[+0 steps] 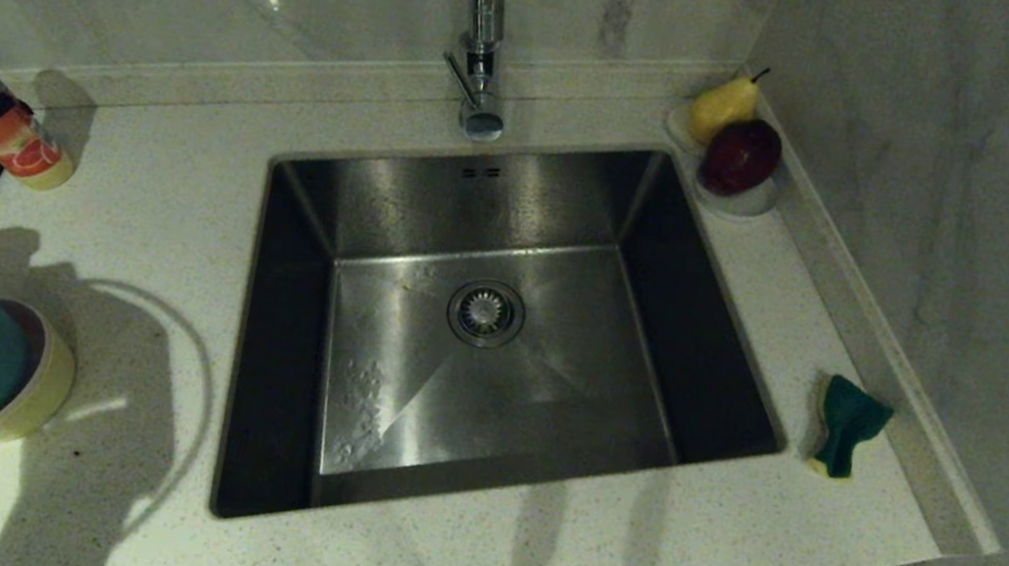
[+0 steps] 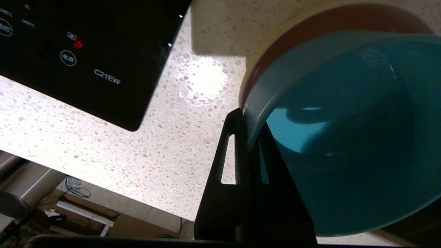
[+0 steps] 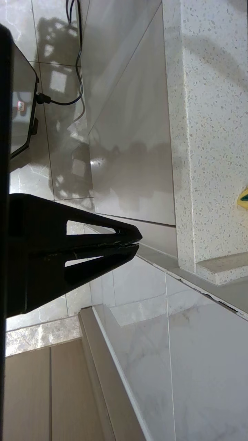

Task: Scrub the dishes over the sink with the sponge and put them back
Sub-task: Place the bowl on the bowl

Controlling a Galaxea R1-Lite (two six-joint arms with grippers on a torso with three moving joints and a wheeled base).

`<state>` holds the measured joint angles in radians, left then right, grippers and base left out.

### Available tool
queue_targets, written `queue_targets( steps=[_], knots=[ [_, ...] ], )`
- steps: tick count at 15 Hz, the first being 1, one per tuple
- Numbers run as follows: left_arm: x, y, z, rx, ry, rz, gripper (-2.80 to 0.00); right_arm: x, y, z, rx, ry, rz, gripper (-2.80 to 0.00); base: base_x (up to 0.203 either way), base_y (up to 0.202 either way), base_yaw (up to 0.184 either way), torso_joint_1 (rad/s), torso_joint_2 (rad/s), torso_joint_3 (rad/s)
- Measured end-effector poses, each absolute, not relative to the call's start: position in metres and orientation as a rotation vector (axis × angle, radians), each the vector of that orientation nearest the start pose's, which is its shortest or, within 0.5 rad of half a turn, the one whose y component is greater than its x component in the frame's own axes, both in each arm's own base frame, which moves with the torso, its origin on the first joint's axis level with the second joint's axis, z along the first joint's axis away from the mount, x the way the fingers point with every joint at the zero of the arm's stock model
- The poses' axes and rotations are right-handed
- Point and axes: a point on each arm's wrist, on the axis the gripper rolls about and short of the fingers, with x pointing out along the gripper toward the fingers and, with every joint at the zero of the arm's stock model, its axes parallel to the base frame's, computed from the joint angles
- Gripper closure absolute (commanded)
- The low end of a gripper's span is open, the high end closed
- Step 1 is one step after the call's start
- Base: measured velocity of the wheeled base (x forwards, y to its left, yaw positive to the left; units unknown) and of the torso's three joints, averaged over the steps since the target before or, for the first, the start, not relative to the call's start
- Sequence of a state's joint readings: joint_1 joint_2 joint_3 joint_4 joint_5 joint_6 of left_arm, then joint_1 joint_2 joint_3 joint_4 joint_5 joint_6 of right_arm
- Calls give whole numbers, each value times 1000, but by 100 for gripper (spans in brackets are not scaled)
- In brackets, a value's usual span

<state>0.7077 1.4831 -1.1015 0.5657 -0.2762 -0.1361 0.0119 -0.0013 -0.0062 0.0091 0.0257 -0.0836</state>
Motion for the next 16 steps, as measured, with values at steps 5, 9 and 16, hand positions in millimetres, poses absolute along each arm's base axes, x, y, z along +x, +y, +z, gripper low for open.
queue_targets(
  steps=[5, 9, 16],
  knots=[
    [176, 143, 211, -604, 855, 460, 0, -23, 0, 76, -84, 0, 37, 0, 0, 0, 0, 0, 0, 0],
    [179, 146, 210, -612, 855, 457, -280, -23, 0, 76, -84, 0, 38, 0, 0, 0, 0, 0, 0, 0],
    [178, 149, 232, -720, 737, 458, -280, -23, 0, 76, -84, 0, 37, 0, 0, 0, 0, 0, 0, 0]
  ],
)
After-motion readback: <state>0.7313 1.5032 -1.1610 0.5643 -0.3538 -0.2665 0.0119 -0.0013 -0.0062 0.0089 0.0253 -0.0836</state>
